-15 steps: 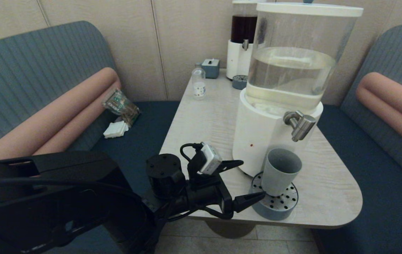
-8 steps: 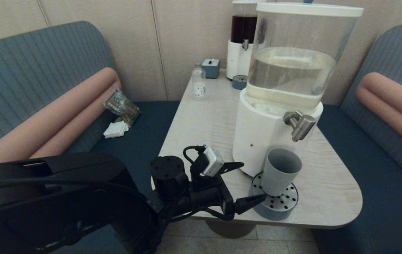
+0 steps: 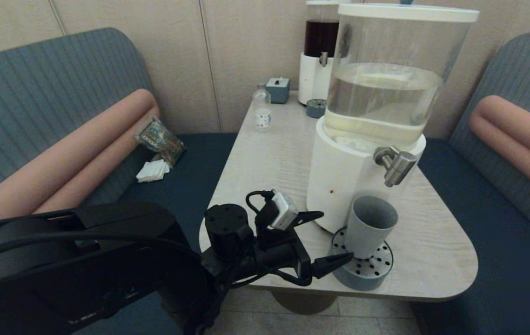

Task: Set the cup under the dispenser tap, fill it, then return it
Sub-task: Place the cup next to the water dispenser

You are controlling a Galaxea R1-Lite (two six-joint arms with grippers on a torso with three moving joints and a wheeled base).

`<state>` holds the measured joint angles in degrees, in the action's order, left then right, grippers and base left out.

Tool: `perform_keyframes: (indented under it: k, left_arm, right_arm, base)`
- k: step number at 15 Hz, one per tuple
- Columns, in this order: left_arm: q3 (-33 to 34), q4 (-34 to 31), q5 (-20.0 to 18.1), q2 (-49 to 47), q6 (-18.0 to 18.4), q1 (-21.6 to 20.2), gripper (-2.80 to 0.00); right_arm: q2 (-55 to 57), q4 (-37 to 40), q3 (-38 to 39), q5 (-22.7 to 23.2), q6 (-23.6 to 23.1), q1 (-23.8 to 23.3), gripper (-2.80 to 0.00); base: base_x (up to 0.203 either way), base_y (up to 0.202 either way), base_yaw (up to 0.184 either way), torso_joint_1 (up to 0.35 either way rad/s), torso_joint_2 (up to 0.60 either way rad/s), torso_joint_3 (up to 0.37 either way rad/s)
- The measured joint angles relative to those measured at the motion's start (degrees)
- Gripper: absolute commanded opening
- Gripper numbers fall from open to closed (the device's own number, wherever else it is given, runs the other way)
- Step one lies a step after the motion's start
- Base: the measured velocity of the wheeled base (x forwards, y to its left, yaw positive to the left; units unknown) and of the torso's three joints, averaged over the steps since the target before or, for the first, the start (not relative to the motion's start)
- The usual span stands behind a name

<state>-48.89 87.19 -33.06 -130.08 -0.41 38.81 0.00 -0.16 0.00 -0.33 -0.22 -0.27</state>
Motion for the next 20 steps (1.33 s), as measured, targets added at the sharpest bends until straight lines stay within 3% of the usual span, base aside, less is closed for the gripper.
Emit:
perform_keyframes:
  k: [20]
  left_arm:
    - [-11.09,-0.02,-4.20,-7.94,-0.13,-0.39,0.00]
  right_arm:
    - [0.00,0.03,0.00,0.00,-0.02,0.00,-2.80]
  base:
    - [0.000,0.000,0.000,0.000,0.00,0.000]
